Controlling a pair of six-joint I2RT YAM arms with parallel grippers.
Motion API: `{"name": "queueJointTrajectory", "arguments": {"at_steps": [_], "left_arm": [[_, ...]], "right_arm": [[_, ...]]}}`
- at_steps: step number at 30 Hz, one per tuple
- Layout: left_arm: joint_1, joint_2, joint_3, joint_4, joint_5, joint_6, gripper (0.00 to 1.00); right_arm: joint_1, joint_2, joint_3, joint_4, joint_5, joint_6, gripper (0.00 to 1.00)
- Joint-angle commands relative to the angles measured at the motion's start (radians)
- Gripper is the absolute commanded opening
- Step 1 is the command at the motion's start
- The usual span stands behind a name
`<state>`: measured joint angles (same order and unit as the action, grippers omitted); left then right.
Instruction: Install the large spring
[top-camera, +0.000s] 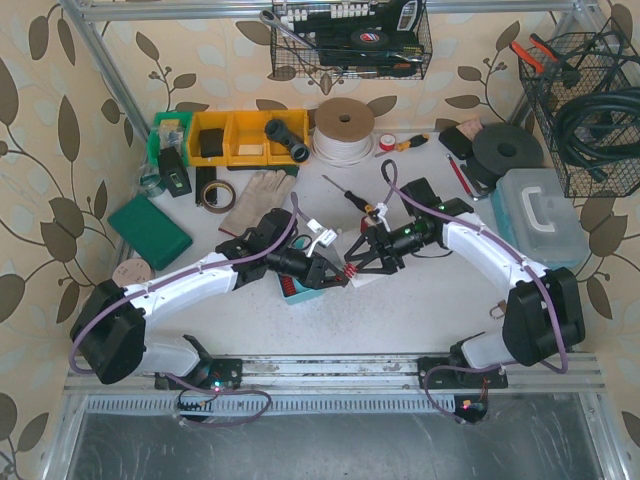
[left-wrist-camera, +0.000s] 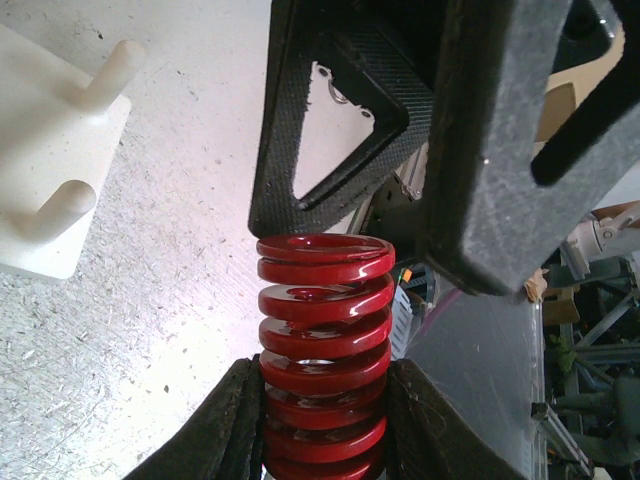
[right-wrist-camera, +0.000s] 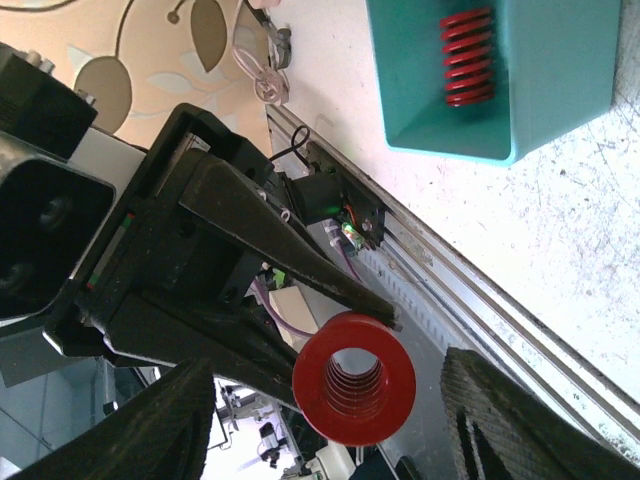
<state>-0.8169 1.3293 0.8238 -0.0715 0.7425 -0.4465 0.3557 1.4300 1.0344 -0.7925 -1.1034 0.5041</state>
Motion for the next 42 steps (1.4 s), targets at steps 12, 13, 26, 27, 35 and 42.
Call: {"name": "queueJointTrajectory", "arguments": {"at_steps": [12, 13, 26, 27, 35, 42], "left_arm": [[-0.007, 0.034, 0.044, 0.042, 0.078, 0.012, 0.00], [-0.007, 0.037, 0.044, 0.041, 0.079, 0.014, 0.00], [-0.011, 0.045, 0.051, 0.036, 0.086, 0.015, 0.00], [-0.012, 0.045, 0.051, 0.035, 0.086, 0.017, 0.00], [-0.014, 0.046, 0.053, 0.033, 0.086, 0.018, 0.00], [-0.014, 0.050, 0.055, 0.030, 0.084, 0.018, 0.00]], "right_arm": [[0.040, 0.006, 0.010, -0.067, 0.071, -0.082, 0.57], [0.040, 0.008, 0.011, -0.071, 0.071, -0.085, 0.56], [0.059, 0.058, 0.038, -0.106, 0.111, -0.122, 0.51], [0.063, 0.060, 0.042, -0.105, 0.111, -0.120, 0.50], [0.070, 0.064, 0.055, -0.099, 0.105, -0.114, 0.44], [0.070, 0.072, 0.059, -0.091, 0.102, -0.113, 0.41]]}}
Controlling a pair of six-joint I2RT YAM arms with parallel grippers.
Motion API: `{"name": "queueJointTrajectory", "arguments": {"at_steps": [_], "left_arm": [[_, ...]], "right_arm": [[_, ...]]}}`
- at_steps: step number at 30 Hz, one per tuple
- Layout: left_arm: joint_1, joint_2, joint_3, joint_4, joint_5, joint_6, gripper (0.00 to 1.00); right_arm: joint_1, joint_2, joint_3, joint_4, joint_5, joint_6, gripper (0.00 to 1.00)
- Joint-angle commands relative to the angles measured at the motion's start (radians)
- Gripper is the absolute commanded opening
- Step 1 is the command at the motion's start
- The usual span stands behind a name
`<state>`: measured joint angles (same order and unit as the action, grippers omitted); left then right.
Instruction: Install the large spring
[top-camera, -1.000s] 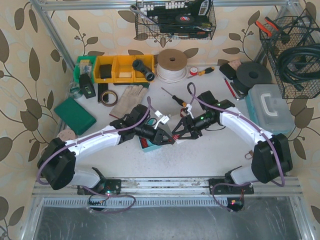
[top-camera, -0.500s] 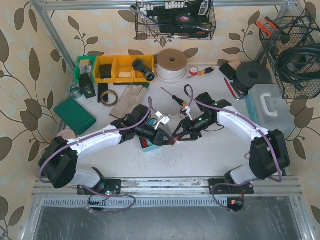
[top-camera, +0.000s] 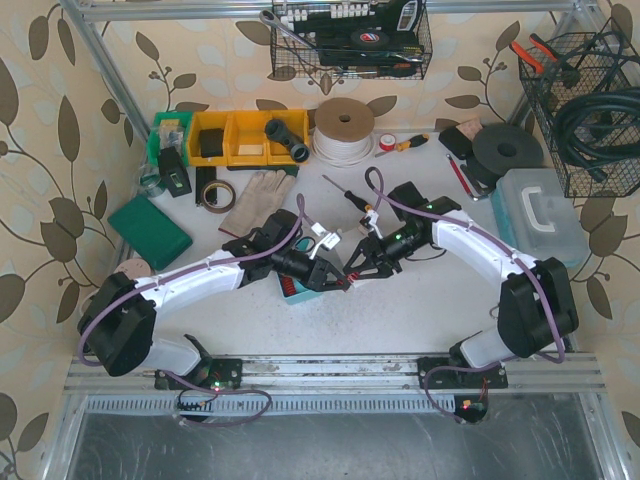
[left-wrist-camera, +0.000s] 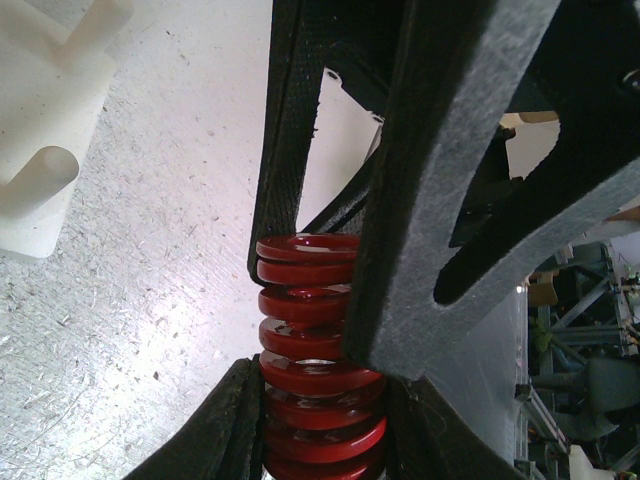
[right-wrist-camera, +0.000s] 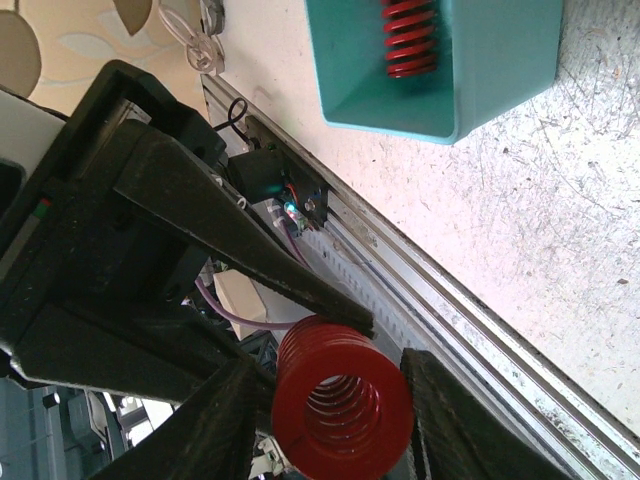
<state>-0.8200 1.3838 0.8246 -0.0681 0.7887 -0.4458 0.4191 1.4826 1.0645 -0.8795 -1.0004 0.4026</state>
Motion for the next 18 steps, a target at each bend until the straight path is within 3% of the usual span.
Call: {"name": "queueJointTrajectory", "arguments": {"at_steps": [1, 9, 18], "left_arm": [[-0.011, -0.003, 0.055, 0.025, 0.038, 0.017, 0.00], [-0.011, 0.000, 0.056, 0.025, 0.037, 0.017, 0.00], [-0.011, -0.007, 0.053, 0.017, 0.027, 0.019, 0.00]], "right_arm": [[0.006, 0.020, 0.029, -0.003, -0.003, -0.011, 0.40], [0.005, 0.021, 0.026, 0.001, -0.007, -0.010, 0.36], [0.005, 0.022, 0.024, 0.011, -0.001, -0.009, 0.00]]}}
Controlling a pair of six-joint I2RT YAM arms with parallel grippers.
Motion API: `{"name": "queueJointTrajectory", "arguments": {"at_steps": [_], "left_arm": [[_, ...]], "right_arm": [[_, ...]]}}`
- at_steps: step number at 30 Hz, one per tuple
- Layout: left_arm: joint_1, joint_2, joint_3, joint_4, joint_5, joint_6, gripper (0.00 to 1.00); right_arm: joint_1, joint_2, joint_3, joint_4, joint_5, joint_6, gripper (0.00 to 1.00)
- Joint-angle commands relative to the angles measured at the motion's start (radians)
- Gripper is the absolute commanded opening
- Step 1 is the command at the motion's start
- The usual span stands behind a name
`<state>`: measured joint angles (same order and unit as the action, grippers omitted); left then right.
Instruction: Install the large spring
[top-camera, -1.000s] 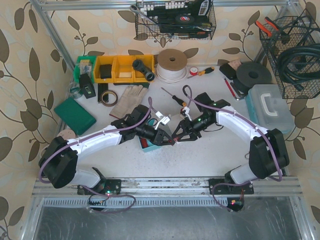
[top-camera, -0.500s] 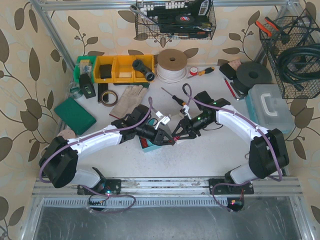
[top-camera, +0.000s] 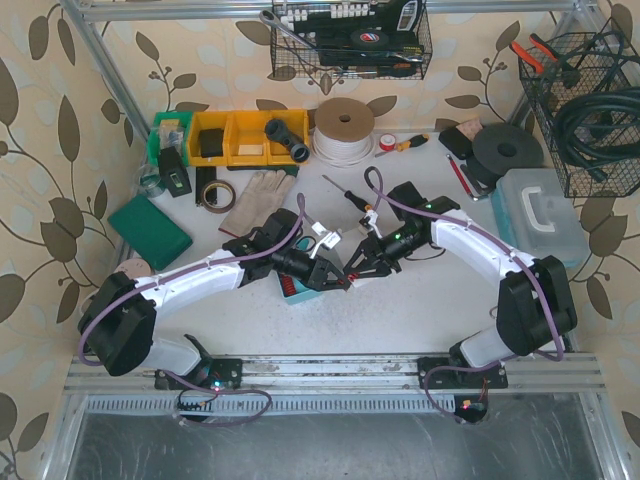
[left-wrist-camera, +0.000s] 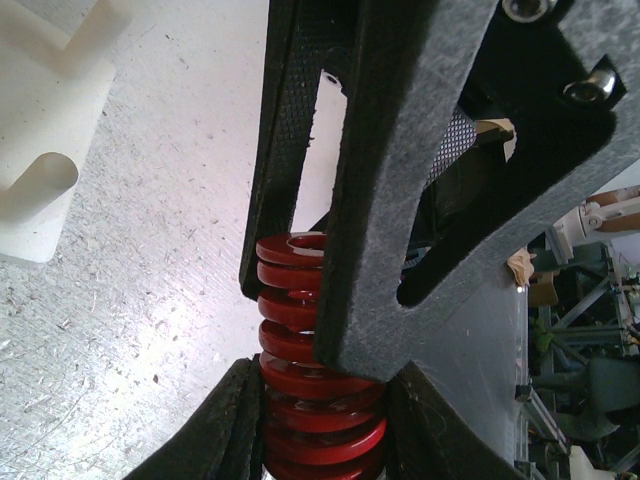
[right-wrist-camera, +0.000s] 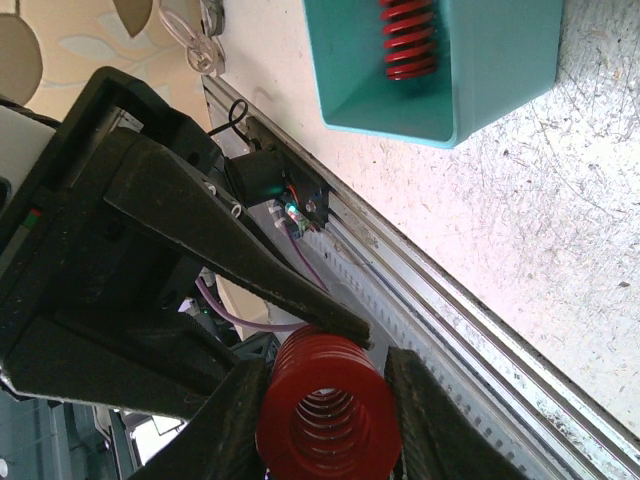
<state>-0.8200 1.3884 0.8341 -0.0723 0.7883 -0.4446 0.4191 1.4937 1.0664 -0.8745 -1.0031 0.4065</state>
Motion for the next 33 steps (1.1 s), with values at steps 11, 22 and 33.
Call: {"name": "queueJointTrajectory", "arguments": {"at_steps": [11, 22, 33], "left_arm": [[-0.010, -0.118, 0.024, -0.087, -0.229, 0.006, 0.77], [-0.007, -0.587, -0.254, -0.034, -0.854, -0.129, 0.78], [-0.005, -0.843, -0.402, -0.046, -1.157, -0.231, 0.83]], "right_arm": [[-0.033, -0.057, 0.053, 0.013, 0.276, -0.007, 0.00], [0.045, -0.209, 0.133, 0.088, 0.930, -0.007, 0.00], [0.249, -0.037, 0.349, 0.065, 1.220, -0.073, 0.00]]}}
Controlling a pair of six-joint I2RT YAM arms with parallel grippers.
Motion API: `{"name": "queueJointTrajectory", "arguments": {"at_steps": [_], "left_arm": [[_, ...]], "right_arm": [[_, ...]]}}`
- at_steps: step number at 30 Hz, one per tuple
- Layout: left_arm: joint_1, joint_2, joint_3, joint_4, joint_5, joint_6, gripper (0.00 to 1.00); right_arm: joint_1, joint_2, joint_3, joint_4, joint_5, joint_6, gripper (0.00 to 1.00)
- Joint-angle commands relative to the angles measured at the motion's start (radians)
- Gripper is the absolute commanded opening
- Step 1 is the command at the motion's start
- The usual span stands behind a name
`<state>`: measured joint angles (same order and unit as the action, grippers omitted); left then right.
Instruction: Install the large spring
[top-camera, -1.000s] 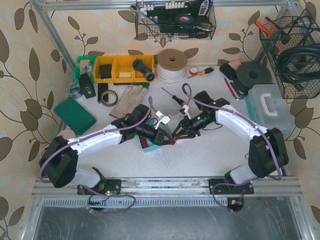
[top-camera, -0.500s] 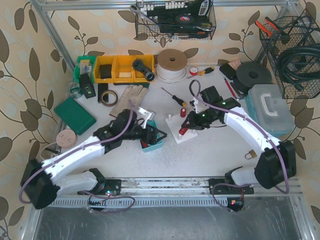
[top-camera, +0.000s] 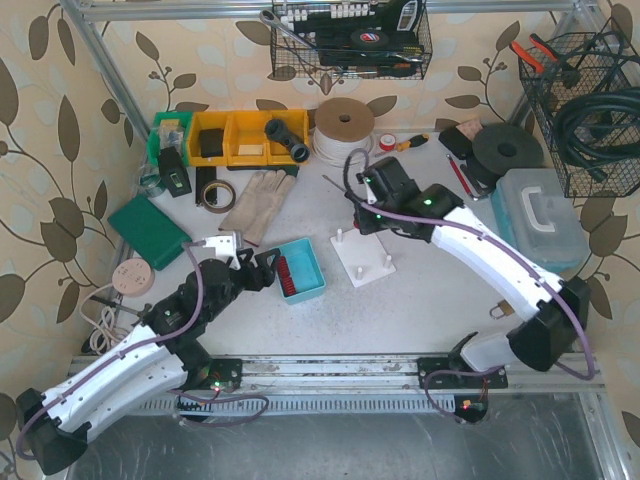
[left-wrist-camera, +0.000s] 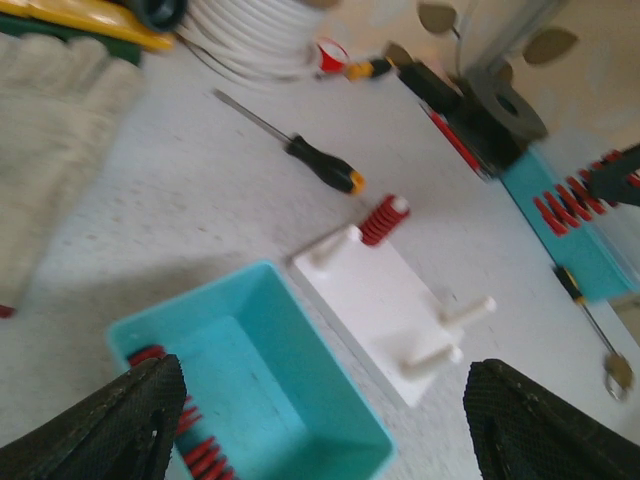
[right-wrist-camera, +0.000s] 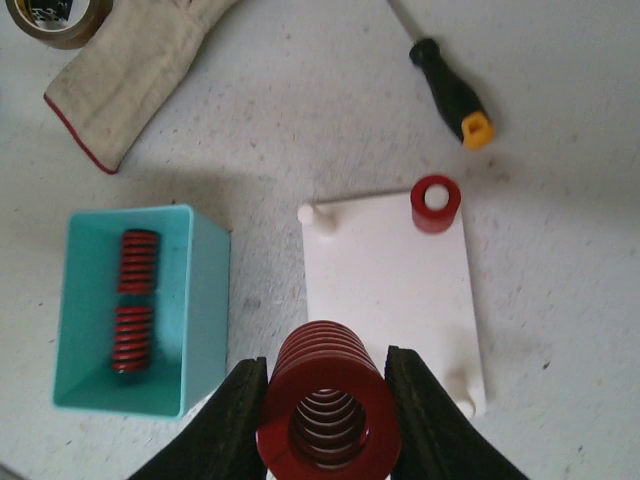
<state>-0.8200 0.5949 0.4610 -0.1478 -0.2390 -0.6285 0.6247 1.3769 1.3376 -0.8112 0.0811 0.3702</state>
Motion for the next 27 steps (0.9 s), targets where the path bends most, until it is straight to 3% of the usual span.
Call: {"name": "queueJointTrajectory", "arguments": {"at_steps": [1, 2, 3, 4, 13, 27], "left_arm": [[-0.005, -0.056, -0.026, 0.021, -0.131, -0.046, 0.83], [-0.005, -0.056, -0.014, 0.003, -0.130, -0.045, 0.85], [-0.005, -0.048, 0.000, -0.037, -0.137, -0.059, 0.95], [-0.004, -0.036, 0.017, -0.071, -0.148, -0.074, 0.98], [-0.002, 0.010, 0.056, -0.069, -0.069, -0.019, 0.98], [0.000, 0.043, 0.053, -0.045, -0.066, -0.013, 0.98]], "right_arm": [[0.055, 0.108, 0.098, -0.003, 0.145, -0.040, 0.00], [0.064, 0.135, 0.117, -0.007, 0.153, -0.040, 0.00], [0.071, 0.165, 0.137, -0.012, 0.164, -0.042, 0.00], [0.072, 0.191, 0.155, -0.020, 0.172, -0.042, 0.00], [0.122, 0.357, 0.232, 0.003, 0.182, -0.025, 0.00], [0.097, 0.407, 0.161, 0.114, 0.160, -0.027, 0.00]]}}
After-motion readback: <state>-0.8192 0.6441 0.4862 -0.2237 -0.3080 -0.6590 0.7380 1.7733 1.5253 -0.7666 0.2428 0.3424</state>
